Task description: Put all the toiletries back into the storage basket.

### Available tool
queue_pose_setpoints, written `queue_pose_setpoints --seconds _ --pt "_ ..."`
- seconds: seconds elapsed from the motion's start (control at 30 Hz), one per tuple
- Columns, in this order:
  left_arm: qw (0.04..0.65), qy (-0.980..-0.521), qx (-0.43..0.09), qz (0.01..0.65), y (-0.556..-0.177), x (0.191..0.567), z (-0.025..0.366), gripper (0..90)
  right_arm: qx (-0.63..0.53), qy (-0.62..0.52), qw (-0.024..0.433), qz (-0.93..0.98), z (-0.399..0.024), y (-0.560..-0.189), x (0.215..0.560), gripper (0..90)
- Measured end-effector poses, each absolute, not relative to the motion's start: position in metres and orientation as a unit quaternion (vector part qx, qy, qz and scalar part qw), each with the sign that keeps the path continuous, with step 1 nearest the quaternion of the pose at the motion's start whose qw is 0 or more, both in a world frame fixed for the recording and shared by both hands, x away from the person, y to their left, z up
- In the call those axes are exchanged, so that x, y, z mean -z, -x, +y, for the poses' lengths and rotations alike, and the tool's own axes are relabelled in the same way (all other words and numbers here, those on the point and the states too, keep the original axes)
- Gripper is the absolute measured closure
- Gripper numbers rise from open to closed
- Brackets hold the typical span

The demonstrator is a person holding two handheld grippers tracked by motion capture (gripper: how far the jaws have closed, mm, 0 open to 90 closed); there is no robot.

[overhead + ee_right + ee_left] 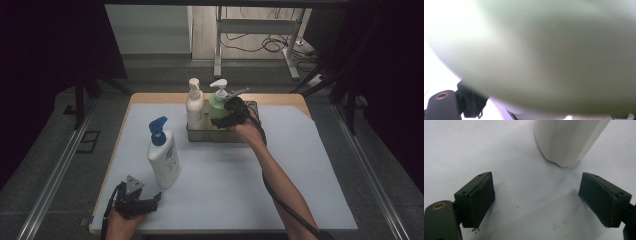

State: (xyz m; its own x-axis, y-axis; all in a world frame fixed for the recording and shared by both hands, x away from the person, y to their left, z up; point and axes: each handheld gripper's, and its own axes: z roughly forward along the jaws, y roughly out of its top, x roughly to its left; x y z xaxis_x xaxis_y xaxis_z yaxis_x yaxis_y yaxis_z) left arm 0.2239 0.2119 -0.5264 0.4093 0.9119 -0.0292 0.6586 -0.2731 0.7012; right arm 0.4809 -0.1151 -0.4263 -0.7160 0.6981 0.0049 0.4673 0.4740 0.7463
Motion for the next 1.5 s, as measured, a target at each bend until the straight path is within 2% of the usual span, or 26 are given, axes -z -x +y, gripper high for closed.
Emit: queue_pose_setpoints --seconds 0.33,0.67,0.93,1.23,1.4,1.5 --pt "0.326 -0.774 -0.195 0.507 -0.224 0.526 0.212 13.0 -0.391 -0.336 0.16 0.842 -0.129 -0.469 0.415 13.1" --pt "0.326 -0.773 -0.195 0.507 -0.224 0.527 0.212 13.0 -0.405 -0.333 0.141 0.84 -0.149 -0.454 0.407 15.2" --pt "0.326 -0.773 -0.195 0.508 -0.224 0.527 0.212 13.0 -0.395 -0.34 0.147 0.84 -0.166 -0.445 0.405 41.6" --pt "0.325 -0.774 -0.195 0.508 -0.224 0.526 0.212 13.0 -0.376 -0.353 0.165 0.841 -0.178 -0.449 0.411 75.2" --pt "0.325 -0.774 -0.196 0.507 -0.224 0.526 0.212 13.0 -0.373 -0.366 0.167 0.836 -0.177 -0.458 0.417 87.7" --pt "0.325 -0.774 -0.196 0.507 -0.224 0.526 0.212 13.0 -0.371 -0.377 0.167 0.832 -0.175 -0.463 0.422 89.7"
